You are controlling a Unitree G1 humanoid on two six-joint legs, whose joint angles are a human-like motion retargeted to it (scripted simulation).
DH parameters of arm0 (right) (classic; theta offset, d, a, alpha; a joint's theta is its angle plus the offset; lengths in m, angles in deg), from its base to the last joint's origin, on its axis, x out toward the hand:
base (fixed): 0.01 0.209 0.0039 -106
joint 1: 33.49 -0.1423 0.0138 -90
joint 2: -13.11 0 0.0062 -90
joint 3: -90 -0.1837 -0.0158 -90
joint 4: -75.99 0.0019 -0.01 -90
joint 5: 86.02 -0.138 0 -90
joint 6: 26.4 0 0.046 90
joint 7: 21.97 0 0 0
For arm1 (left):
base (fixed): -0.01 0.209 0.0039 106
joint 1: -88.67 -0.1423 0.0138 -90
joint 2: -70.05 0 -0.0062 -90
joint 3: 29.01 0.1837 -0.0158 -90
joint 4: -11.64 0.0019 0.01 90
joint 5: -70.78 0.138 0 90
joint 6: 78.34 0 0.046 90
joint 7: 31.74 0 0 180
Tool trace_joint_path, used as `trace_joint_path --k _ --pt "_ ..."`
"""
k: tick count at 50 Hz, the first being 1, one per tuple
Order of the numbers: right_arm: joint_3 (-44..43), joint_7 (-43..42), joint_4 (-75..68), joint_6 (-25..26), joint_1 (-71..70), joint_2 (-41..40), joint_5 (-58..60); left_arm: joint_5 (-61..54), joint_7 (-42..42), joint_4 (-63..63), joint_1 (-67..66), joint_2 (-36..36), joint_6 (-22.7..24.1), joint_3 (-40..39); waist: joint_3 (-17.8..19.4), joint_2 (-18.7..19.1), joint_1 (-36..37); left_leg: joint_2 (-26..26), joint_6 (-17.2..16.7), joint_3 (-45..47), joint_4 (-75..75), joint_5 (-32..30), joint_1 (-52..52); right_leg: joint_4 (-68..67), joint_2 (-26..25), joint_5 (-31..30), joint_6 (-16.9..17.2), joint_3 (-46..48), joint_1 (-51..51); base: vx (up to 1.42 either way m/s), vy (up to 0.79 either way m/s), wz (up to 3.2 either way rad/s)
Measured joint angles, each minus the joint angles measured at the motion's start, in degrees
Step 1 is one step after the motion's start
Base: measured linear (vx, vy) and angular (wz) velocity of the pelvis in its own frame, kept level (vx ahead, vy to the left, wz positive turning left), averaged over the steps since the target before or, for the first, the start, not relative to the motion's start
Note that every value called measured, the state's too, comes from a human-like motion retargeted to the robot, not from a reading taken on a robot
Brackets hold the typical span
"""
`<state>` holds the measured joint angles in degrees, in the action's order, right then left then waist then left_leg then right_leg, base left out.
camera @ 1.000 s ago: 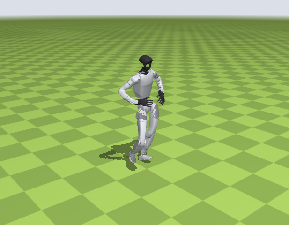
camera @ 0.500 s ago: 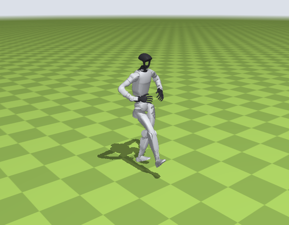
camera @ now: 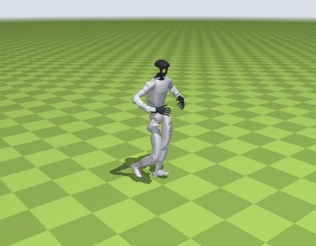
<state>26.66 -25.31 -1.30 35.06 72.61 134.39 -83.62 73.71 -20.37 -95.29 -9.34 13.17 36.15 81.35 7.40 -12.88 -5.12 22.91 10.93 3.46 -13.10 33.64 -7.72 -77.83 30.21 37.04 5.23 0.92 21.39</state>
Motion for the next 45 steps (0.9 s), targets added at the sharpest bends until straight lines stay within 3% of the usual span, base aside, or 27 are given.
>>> trace_joint_path --k 5,8,10,12,13,15,17,19,23,30,36,43,45 --pt "-0.3 8.3 -0.6 2.2 -4.5 -1.9 -4.8 -3.0 7.3 2.5 1.8 -2.3 -2.4 -1.2 0.6 -4.4 4.9 -2.7 -0.2 4.2 1.1 -1.1 0.4 14.4 -5.8 0.6 2.1 1.7 -15.3 -0.2 -0.13 -0.66" --pt "0.2 10.3 -2.0 3.0 -7.5 -2.5 -6.6 -3.6 9.1 5.6 2.5 -5.1 -3.5 -1.6 0.4 -4.4 5.8 -6.8 -1.2 6.6 -3.7 0.3 -3.4 23.0 -10.9 2.1 0.9 2.9 -18.8 -0.25 -0.12 -0.44" --pt "0.7 11.1 -2.5 3.2 -8.2 -2.5 -7.1 -3.9 9.7 7.1 2.0 -7.0 -4.2 -1.0 1.2 -5.8 5.9 -7.4 -1.8 8.2 -6.9 0.3 -5.4 24.2 -10.7 4.8 0.0 3.6 -19.2 -0.32 -0.12 -0.24" --pt "1.7 12.8 -3.3 3.4 -10.8 -1.8 -9.0 -5.2 11.2 9.8 3.5 -8.7 -5.0 -0.3 0.0 -2.9 5.9 -12.9 -3.0 8.6 -9.7 1.4 -9.1 31.0 -16.5 5.0 -2.6 5.2 -19.6 -0.27 -0.12 -0.26" --pt "2.3 13.3 -3.3 3.5 -11.0 -1.5 -9.2 -5.5 11.8 10.4 3.2 -9.3 -5.4 0.5 0.6 -3.3 5.8 -13.2 -3.5 9.2 -11.3 1.2 -9.9 30.6 -16.3 6.2 -3.0 5.7 -19.5 -0.3 -0.12 -0.16" --pt "3.5 15.2 -3.6 3.6 -13.2 0.2 -11.4 -7.5 14.0 12.5 4.9 -10.3 -6.2 2.1 -0.9 0.5 5.7 -18.6 -5.0 9.0 -12.7 1.3 -13.5 37.9 -22.5 5.1 -5.4 6.7 -19.5 -0.27 -0.13 -0.17" --pt "5.2 16.4 -3.3 3.6 -13.8 1.5 -12.2 -8.7 15.7 13.0 5.0 -10.4 -6.8 4.6 -0.1 1.5 5.4 -20.3 -6.4 9.5 -15.5 0.3 -15.4 38.3 -23.8 5.8 -6.1 7.4 -19.3 -0.29 -0.13 -0.04" --pt "7.1 18.1 -2.8 3.7 -15.5 3.8 -14.1 -10.9 18.3 13.7 6.4 -9.8 -7.6 7.4 -1.1 5.0 5.3 -24.2 -8.3 9.4 -16.6 -1.1 -18.5 44.1 -28.5 3.9 -7.4 8.0 -19.2 -0.27 -0.12 -0.03" --pt "11.3 20.5 -0.7 3.5 -17.4 7.4 -16.0 -13.6 22.7 12.7 7.6 -6.5 -8.5 13.9 0.6 7.8 4.6 -26.6 -10.6 11.2 -22.2 -2.1 -22.3 43.4 -30.5 4.7 -7.7 9.8 -18.4 -0.31 -0.1 0.24" --pt "14.7 22.8 3.3 3.6 -20.5 11.8 -20.7 -20.7 29.4 9.0 10.6 -1.1 -10.2 20.4 1.4 14.8 4.6 -32.3 -10.5 13.5 -29.4 3.5 -30.1 47.0 -35.5 2.0 -7.9 13.6 -16.8 -0.27 -0.04 0.2" --pt "12.1 22.4 4.0 4.3 -19.4 11.0 -23.3 -27.8 30.1 5.7 9.8 -1.9 -12.0 17.3 1.0 19.6 6.5 -37.3 -9.9 10.2 -37.2 9.2 -34.1 50.5 -38.8 -1.6 -7.4 15.3 -16.1 -0.16 0.0 0.0" --pt "8.6 23.0 5.0 5.5 -17.2 7.4 -26.7 -33.6 28.3 0.0 8.5 -6.0 -12.6 10.4 -0.5 23.2 9.6 -43.3 -10.3 5.4 -47.2 10.5 -31.3 54.1 -41.8 -4.2 -7.8 14.9 -17.0 0.0 0.01 -0.03" --pt "6.7 23.8 5.7 6.1 -17.0 6.2 -28.6 -36.0 27.9 -2.3 8.6 -6.9 -13.4 8.3 -1.6 23.5 10.2 -43.8 -10.6 4.9 -45.6 10.0 -28.6 66.5 -43.6 -9.7 -8.2 13.4 -22.5 0.13 0.05 -0.02"
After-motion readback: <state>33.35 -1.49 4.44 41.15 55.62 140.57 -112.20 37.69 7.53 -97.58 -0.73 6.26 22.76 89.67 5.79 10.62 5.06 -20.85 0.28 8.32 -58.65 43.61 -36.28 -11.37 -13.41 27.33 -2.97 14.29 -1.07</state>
